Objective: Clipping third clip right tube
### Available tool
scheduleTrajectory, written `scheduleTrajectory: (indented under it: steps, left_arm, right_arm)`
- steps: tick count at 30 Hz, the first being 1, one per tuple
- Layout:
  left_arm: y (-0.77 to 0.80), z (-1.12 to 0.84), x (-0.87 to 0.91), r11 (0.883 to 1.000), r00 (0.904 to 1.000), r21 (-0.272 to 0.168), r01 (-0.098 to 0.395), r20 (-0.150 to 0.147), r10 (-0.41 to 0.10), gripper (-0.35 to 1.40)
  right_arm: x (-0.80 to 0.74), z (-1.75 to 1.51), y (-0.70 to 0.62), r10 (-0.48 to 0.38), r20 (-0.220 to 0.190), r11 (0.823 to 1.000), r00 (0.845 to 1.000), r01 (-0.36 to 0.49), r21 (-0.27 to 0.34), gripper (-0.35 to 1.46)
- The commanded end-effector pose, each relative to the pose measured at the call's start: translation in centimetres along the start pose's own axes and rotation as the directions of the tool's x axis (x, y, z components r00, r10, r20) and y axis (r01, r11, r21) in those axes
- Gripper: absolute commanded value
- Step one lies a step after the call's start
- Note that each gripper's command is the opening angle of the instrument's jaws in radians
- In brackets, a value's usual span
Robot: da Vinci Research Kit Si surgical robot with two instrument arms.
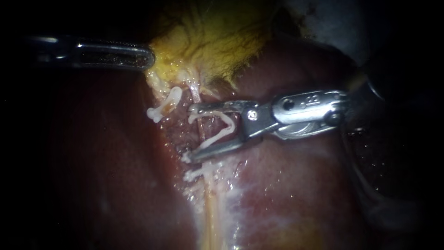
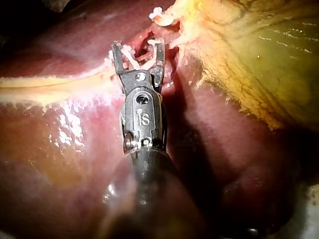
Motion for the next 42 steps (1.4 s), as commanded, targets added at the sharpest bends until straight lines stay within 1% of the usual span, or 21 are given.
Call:
scheduleTrajectory:
  steps: [1,5,11,15,19,22,25,28,30,33,37,38,41,42]
  left_arm:
    - [0.00,0.00,0.00,1.000,1.0000,0.001,0.000,0.000,0.000,-0.35]
    - [0.00,0.00,0.00,1.000,1.0000,0.001,0.000,0.000,0.000,-0.35]
    - [0.00,-0.01,0.00,1.000,1.0000,0.002,0.000,0.000,0.000,-0.35]
    - [0.00,-0.01,0.00,1.000,1.0000,0.002,-0.001,0.000,0.001,-0.35]
    - [0.00,-0.01,0.00,1.000,1.0000,0.002,-0.001,0.000,0.001,-0.35]
    - [0.00,-0.01,0.00,1.000,1.0000,0.002,-0.001,0.000,0.001,-0.35]
    - [0.00,-0.01,0.00,1.000,1.0000,0.002,-0.001,0.000,0.001,-0.35]
    - [0.00,-0.01,0.00,1.000,1.0000,0.002,-0.001,0.000,0.001,-0.35]
    - [0.00,-0.01,0.00,1.000,1.0000,0.002,-0.001,0.000,0.001,-0.35]
    - [0.00,-0.01,0.00,1.000,1.0000,0.002,-0.001,0.000,0.001,-0.35]
    - [0.00,-0.01,0.00,1.000,1.0000,0.002,-0.001,0.000,0.001,-0.35]
    - [0.00,-0.01,0.00,1.000,1.0000,0.002,-0.001,0.000,0.001,-0.35]
    - [0.00,-0.01,0.00,1.000,1.0000,0.002,-0.001,0.000,0.001,-0.35]
    - [0.00,-0.01,0.00,1.000,1.0000,0.002,-0.001,0.000,0.001,-0.35]
  right_arm:
    - [0.01,-0.05,0.01,0.001,-0.001,1.000,1.000,-0.001,0.003,0.58]
    - [0.02,-0.22,0.04,0.039,-0.002,0.999,0.999,-0.038,0.020,0.57]
    - [-0.09,-0.22,0.19,0.096,0.002,0.994,0.995,-0.096,0.048,0.57]
    - [-0.16,-0.17,0.33,0.143,0.010,0.986,0.990,-0.144,0.078,0.55]
    - [-0.24,-0.07,0.43,0.179,0.020,0.978,0.984,-0.180,0.102,0.55]
    - [-0.32,0.02,0.47,0.199,0.025,0.972,0.980,-0.200,0.119,0.55]
    - [-0.40,0.11,0.48,0.210,0.031,0.968,0.977,-0.212,0.135,0.55]
    - [-0.45,0.18,0.49,0.233,0.030,0.960,0.972,-0.235,0.154,0.55]
    - [-0.47,0.21,0.51,0.256,0.018,0.952,0.966,-0.256,0.170,0.55]
    - [-0.47,0.24,0.54,0.305,-0.016,0.933,0.952,-0.296,0.203,0.55]
    - [-0.47,0.26,0.58,0.380,-0.079,0.898,0.921,-0.348,0.269,0.55]
    - [-0.47,0.27,0.59,0.403,-0.095,0.885,0.910,-0.362,0.292,0.55]
    - [-0.46,0.29,0.60,0.449,-0.121,0.857,0.885,-0.388,0.340,0.54]
    - [-0.46,0.30,0.60,0.455,-0.128,0.851,0.881,-0.388,0.354,0.54]
